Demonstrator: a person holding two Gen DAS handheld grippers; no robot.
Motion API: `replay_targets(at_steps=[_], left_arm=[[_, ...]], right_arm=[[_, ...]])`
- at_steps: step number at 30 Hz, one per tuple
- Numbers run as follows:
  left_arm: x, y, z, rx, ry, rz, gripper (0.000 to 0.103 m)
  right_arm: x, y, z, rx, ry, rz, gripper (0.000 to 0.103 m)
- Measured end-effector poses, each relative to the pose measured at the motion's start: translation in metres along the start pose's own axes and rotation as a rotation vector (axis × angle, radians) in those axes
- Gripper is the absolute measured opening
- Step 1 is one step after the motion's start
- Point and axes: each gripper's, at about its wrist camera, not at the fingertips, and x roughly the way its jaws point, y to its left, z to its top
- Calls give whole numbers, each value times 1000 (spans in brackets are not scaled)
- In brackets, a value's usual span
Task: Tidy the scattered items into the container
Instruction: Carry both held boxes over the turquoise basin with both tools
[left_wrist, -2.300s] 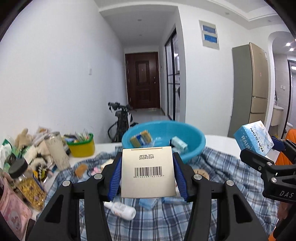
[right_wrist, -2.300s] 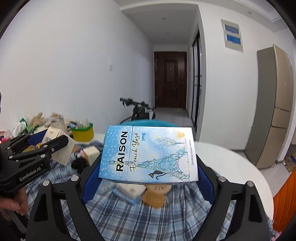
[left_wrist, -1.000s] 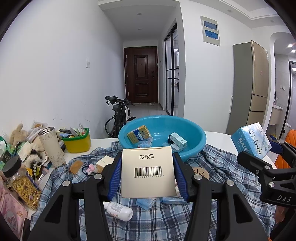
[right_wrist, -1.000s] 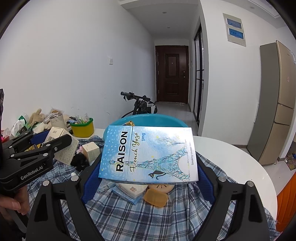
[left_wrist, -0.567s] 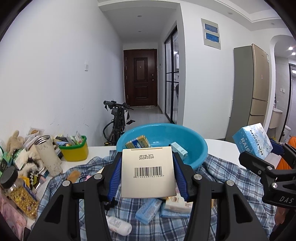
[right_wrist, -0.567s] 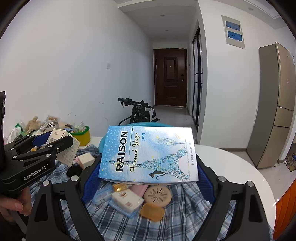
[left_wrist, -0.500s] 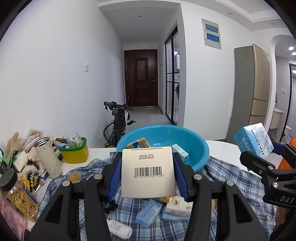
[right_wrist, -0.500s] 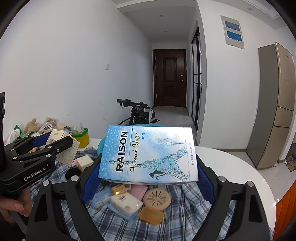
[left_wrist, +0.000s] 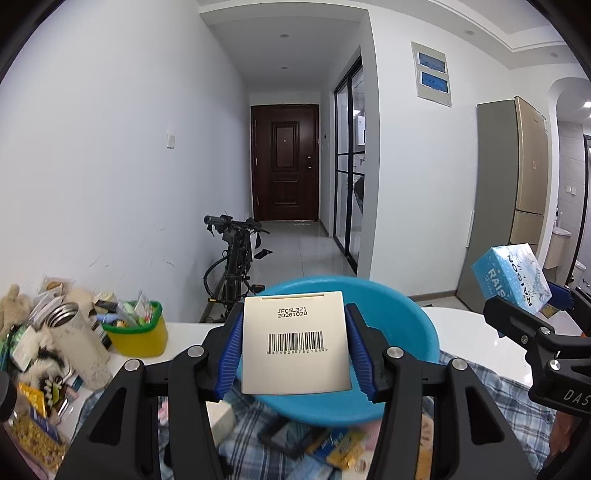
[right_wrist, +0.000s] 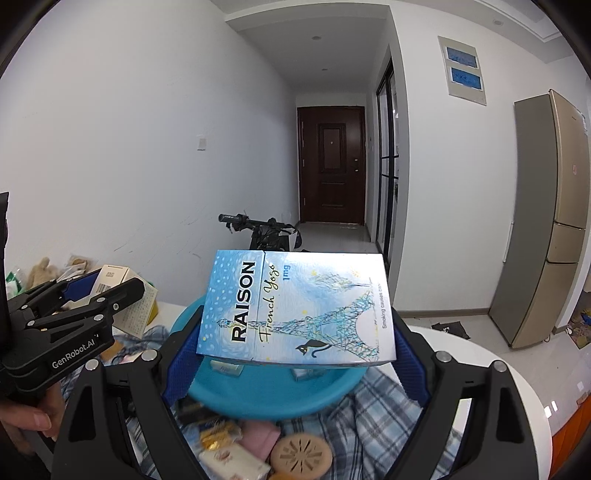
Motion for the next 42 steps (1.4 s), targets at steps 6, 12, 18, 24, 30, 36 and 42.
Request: replay_targets(at_steps=[6,12,18,24,30,36,42], left_arm=[[36,8,19,-13,-8,-4,54],[74,9,37,-5,-15,1,54],[113,12,52,1,-9,15,54],[144,18,58,-10,16,12,54],[162,20,60,-3,48,5,54],[178,21,63,-3,123,-9,54],[196,21,64,13,239,-10,54]], right_arm=[[32,-4,11,-3,-1,-8,88],[57,-9,21,4,-7,-18,88],[92,-14,30,5,10,-23,88],[122,-26,40,33,29,-28,88],[141,-34,48,39,58,-25,88],[157,-37,56,30,129,12,88],[175,-40,58,33,238,50,88]])
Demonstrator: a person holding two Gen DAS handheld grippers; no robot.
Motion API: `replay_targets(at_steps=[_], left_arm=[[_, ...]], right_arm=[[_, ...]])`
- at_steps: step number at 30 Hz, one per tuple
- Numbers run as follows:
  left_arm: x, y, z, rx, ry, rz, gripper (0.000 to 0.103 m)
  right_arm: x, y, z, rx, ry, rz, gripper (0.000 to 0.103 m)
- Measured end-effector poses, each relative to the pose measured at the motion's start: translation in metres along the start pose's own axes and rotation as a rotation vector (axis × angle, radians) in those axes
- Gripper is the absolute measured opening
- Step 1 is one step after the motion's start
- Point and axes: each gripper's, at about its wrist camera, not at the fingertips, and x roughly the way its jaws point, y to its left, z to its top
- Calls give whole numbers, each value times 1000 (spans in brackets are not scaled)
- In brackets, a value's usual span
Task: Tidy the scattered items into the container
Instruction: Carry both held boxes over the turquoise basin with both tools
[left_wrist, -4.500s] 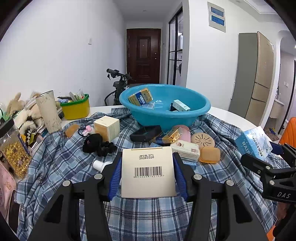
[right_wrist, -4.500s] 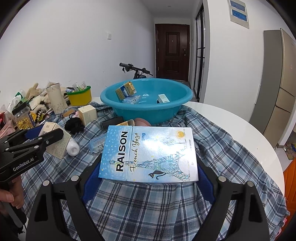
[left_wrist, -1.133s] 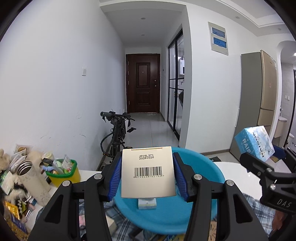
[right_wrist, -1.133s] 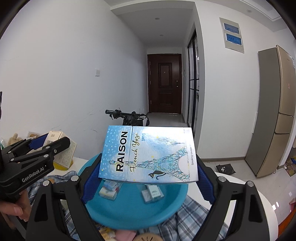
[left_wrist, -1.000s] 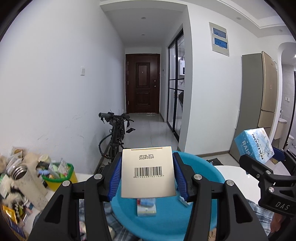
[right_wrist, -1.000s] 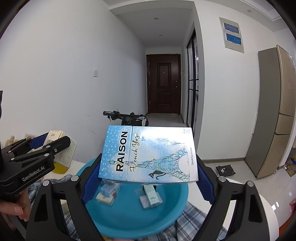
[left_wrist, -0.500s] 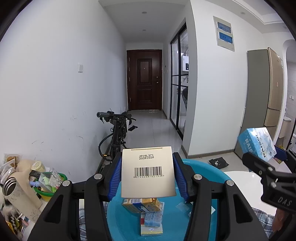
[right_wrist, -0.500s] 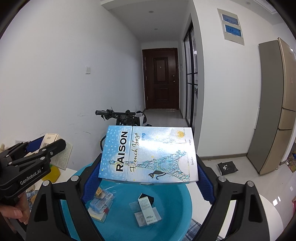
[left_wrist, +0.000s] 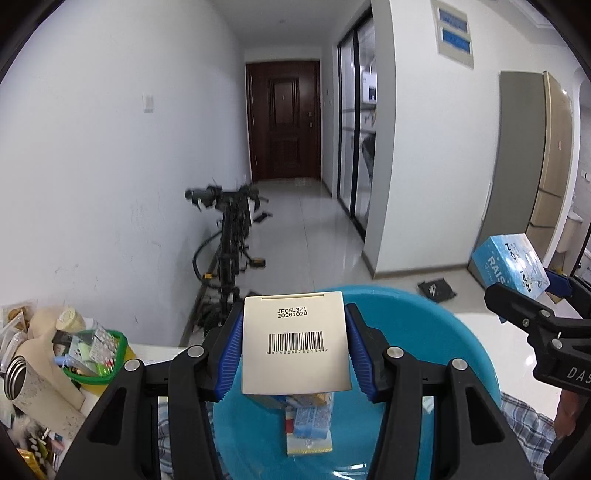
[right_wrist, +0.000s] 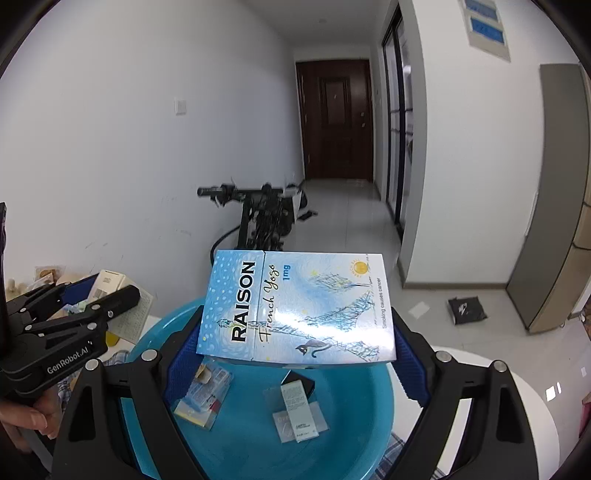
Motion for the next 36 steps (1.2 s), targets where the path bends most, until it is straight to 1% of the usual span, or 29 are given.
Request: replay_targets(at_steps=[4,7,10,12,17,22,25,27,31,36], left_arm=[[13,-1,-4,-4,69,-19,54],[25,-2,-8,-7,106,-17,54],[34,-2,-16,-34,115,-20,54],[42,-4,-23,-46,132,-21,54],[55,-11,-38,-34,126,-9,54],[63,-8,-45,-43,136,-40,54],[65,-4,-48,-50,140,-46,54],[69,-3,-50,-41,151,-55,54],[80,-8,-51,3,178,-57,54],[92,-7,-57,-1,220,-50,54]], right_arm=[[13,-2,-3,-6,70,11,88],[22,-5,-8,4,113,9,88],[34,-9,-15,46,136,34,88],[42,-7,-22,42,150,41,88],[57,-1,-36,3,163,15,88],[60,-9,-43,-22,166,-11,88],[63,-16,-47,-9,173,4,88],[67,-19,-51,-5,181,12,88],[76,-20,-54,-20,202,1,88],[84,-19,-62,-29,244,11,88]])
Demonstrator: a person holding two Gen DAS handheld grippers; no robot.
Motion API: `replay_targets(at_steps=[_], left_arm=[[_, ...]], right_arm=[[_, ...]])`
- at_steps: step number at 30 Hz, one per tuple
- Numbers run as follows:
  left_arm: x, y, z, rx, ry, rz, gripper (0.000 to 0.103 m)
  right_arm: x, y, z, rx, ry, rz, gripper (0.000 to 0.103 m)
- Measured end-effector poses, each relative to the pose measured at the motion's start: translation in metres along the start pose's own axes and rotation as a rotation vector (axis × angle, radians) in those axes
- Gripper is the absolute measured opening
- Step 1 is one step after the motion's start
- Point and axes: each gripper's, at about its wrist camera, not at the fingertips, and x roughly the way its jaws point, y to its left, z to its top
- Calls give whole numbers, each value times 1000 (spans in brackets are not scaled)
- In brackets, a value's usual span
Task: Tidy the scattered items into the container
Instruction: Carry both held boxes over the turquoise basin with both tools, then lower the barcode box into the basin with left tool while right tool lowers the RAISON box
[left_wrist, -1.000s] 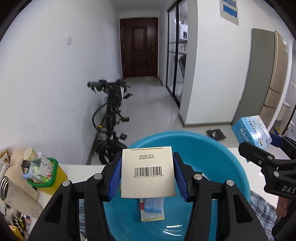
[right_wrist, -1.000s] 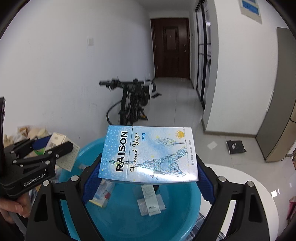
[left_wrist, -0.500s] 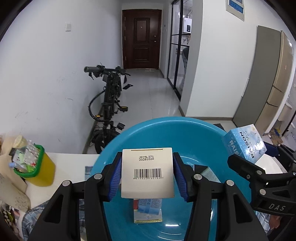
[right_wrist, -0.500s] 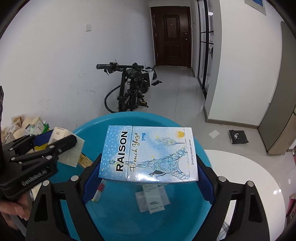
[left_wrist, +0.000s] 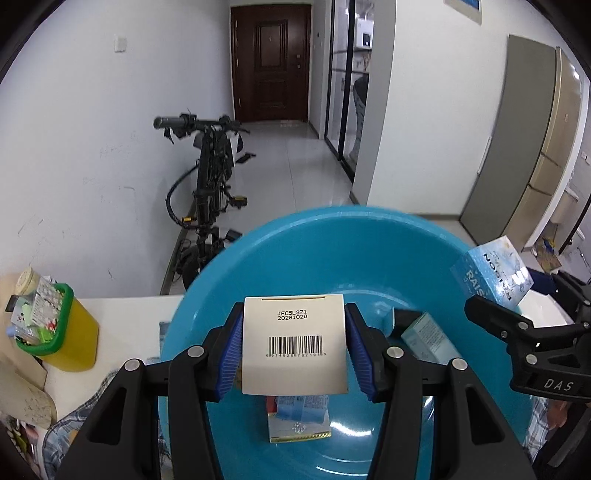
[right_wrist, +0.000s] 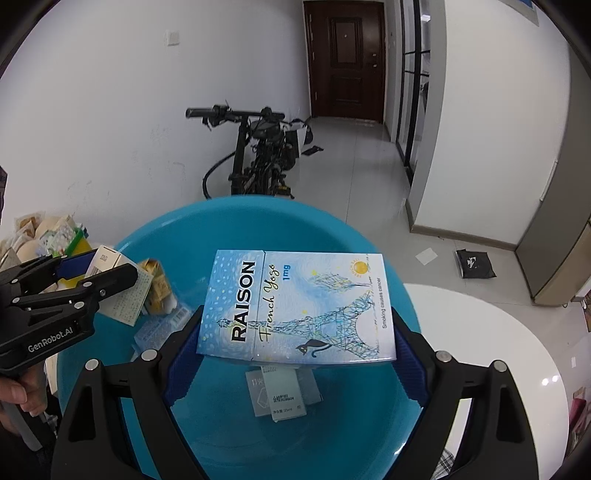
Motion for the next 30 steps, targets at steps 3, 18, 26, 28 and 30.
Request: replay_targets(at_steps=[3,18,26,28,30], left_arm=[[6,1,-2,-4,20,-1,54],[37,0,-15,16,193,-23,54],[43,6,-15,-7,216,-12,54],[46,6,-15,-7,218,-11,54],[47,5,-16,-6,219,-8,54]], right_arm=[[4,3,-2,-10,19,5,88],[24,14,-14,-74,113,15,88],[28,9,-12,-70,122,9,88],[28,8,-12,-67,124,7,88],[31,8,-13,-65,132,5,88]])
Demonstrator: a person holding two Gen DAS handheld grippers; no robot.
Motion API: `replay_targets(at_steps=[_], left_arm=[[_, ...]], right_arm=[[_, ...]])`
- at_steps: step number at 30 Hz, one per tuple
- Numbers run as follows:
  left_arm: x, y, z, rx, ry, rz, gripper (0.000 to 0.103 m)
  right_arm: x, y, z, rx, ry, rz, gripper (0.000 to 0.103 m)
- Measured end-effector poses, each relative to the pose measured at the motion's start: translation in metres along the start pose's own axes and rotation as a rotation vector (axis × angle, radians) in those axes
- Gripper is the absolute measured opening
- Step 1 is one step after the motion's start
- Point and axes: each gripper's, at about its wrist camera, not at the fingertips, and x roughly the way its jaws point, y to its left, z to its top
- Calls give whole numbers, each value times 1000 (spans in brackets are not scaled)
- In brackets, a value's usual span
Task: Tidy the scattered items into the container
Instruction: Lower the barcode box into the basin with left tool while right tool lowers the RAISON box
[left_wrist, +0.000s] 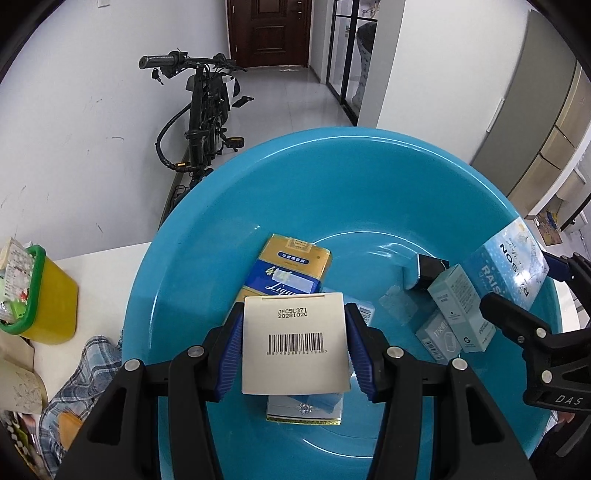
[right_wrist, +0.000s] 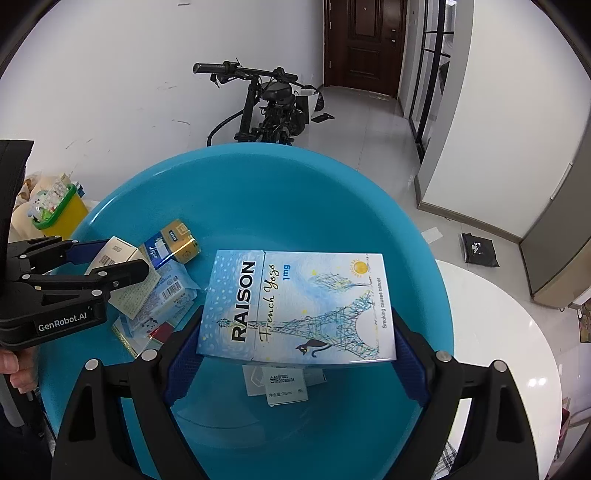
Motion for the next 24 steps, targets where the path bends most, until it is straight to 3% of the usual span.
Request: replay_targets(at_steps=[19,23,24], left_arm=[[13,-3,2,5,41,19,56],[8,-4,3,0,17,54,72],[3,-4,4,-9,-8,46,72]], right_arm=[[6,3,5,-9,18,1,88],[6,2,5,-10,18,0,88],[5,2,4,-10,17,1,88]])
